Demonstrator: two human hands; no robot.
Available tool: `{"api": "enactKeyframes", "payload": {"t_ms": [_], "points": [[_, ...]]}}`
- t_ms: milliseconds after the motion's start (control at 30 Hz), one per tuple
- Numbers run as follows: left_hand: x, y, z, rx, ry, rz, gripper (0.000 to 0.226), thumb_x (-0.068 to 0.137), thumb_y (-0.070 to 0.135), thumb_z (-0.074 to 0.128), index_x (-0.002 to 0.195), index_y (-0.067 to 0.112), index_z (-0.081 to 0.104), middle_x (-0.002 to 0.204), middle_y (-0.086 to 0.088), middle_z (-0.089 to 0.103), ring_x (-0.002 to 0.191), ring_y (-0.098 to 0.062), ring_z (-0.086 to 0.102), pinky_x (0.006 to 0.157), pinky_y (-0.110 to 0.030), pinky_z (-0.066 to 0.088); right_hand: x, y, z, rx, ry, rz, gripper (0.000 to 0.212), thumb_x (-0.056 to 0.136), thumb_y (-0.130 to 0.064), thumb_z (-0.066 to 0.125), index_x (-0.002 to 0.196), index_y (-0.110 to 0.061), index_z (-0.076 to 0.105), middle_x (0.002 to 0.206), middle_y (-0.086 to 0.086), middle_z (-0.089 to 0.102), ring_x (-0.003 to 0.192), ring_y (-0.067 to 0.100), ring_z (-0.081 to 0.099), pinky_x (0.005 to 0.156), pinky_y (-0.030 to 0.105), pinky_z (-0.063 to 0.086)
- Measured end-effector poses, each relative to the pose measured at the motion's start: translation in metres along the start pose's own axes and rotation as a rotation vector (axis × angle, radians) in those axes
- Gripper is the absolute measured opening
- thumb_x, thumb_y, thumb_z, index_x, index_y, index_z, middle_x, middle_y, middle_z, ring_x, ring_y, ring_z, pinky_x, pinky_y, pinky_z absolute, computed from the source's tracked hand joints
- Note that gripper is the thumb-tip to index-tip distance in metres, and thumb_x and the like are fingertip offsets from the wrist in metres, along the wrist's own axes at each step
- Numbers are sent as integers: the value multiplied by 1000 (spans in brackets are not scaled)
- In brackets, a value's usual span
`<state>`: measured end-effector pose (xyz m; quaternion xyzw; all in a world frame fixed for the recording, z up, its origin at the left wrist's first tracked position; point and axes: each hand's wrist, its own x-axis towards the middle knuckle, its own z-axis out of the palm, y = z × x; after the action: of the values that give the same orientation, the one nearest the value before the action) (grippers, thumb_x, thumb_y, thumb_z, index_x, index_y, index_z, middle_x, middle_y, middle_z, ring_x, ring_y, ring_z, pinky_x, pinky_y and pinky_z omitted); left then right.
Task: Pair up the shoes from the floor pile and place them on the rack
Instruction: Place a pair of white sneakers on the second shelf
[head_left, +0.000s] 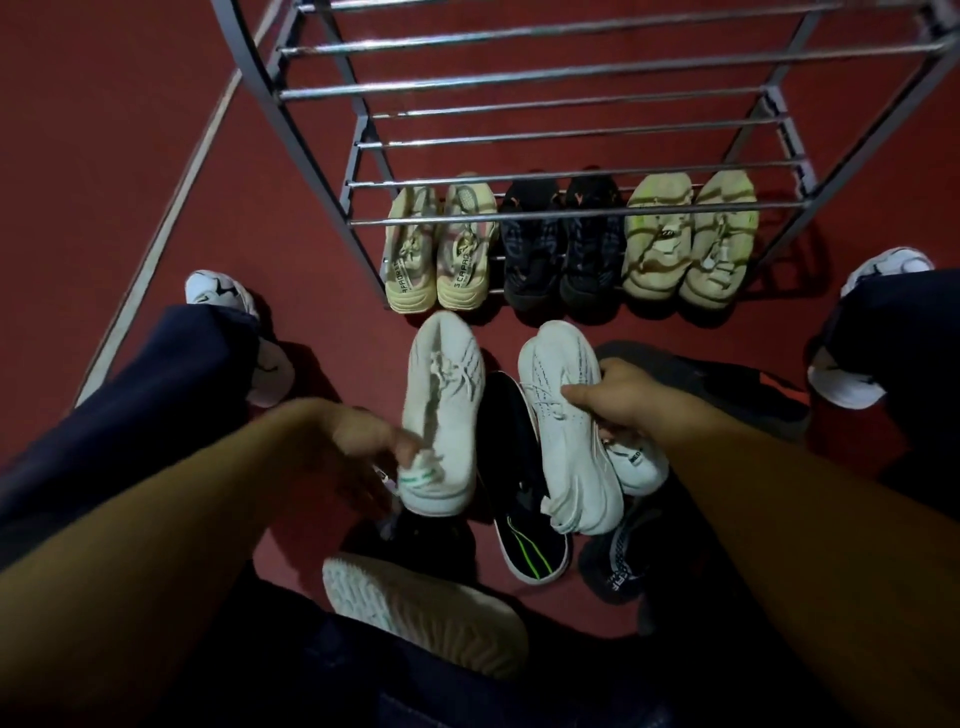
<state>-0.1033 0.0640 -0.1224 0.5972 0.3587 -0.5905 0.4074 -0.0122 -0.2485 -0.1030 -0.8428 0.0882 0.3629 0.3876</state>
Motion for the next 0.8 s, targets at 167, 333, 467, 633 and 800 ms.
{"api": "enactKeyframes", "payload": {"t_ms": [167,333,467,633,800], "points": [[-30,11,76,178,54,123,38,85,34,56,112,8,61,94,-9,65,80,-24,62,80,-36,54,1,4,7,-184,73,-40,50,83,-27,69,123,-8,48,116,9,60,100,29,61,76,32,49],[-20,13,72,255,135,132,53,79,38,60,122,7,61,103,-14,66,88,-28,63,92,-44,55,-9,-16,11,-95,303,-155,38,88,-26,47,123,-15,54,120,13,59,105,34,57,85,36,47],[-15,14,77,227,168,170,36,95,29,54,122,6,59,105,-11,59,78,-23,59,86,-43,54,-15,-53,6,115,275,-104,34,94,-20,40,117,-9,61,107,14,61,94,33,56,72,28,36],[-12,14,68,-434,-211,179,90,86,74,28,127,0,58,126,-26,61,105,-41,59,91,-57,46,-13,-52,44,534,4,25,52,71,-18,49,123,-19,53,103,8,68,93,33,66,66,40,57],[-29,18,64,-637,-251,324,102,71,90,31,118,8,68,120,-21,67,116,-42,59,87,-58,51,-25,-39,61,559,-287,82,41,99,-32,49,137,-18,44,128,0,53,118,22,52,88,43,52]]}}
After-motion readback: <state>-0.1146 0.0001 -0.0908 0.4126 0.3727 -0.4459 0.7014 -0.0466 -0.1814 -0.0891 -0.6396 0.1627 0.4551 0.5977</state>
